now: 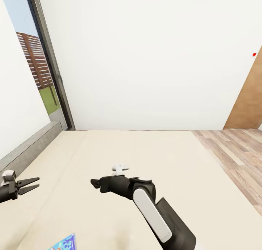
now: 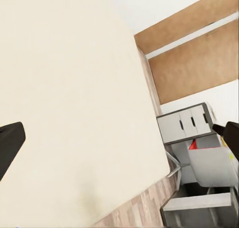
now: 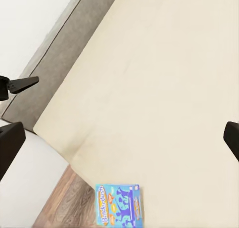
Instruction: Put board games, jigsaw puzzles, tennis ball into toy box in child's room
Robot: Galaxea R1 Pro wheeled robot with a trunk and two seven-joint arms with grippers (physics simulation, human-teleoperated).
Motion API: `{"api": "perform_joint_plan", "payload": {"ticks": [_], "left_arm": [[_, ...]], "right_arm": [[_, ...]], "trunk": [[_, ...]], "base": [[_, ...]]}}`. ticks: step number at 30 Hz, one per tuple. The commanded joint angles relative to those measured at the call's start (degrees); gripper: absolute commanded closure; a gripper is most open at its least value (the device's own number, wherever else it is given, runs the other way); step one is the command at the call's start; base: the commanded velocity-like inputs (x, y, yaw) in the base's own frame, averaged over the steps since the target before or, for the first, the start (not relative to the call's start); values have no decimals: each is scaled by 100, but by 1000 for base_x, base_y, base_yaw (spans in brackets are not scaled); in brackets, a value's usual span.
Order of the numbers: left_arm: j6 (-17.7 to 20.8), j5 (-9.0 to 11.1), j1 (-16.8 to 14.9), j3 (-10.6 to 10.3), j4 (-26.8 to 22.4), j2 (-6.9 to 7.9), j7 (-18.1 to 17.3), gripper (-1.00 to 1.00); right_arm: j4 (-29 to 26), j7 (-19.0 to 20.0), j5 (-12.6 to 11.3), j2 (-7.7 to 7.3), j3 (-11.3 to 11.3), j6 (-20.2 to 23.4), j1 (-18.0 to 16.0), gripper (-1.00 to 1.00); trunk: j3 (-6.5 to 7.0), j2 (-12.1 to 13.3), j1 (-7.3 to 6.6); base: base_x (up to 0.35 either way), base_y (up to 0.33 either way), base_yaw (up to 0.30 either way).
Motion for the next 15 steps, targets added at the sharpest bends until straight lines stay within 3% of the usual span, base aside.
{"api": "perform_joint_plan", "payload": {"ticks": [1, 15], "left_arm": [[94, 35, -6, -33, 7, 1, -45, -100], [175, 26, -8, -39, 19, -23, -119, -100]], "right_arm": [[-7, -93, -63, 1, 37, -24, -6, -100], [-12, -315, -124, 1, 78, -121, -8, -100]], "trunk": [[-6, -3, 0], [-6, -3, 0]], "base": [[0, 0, 0], [0, 0, 0]]}}
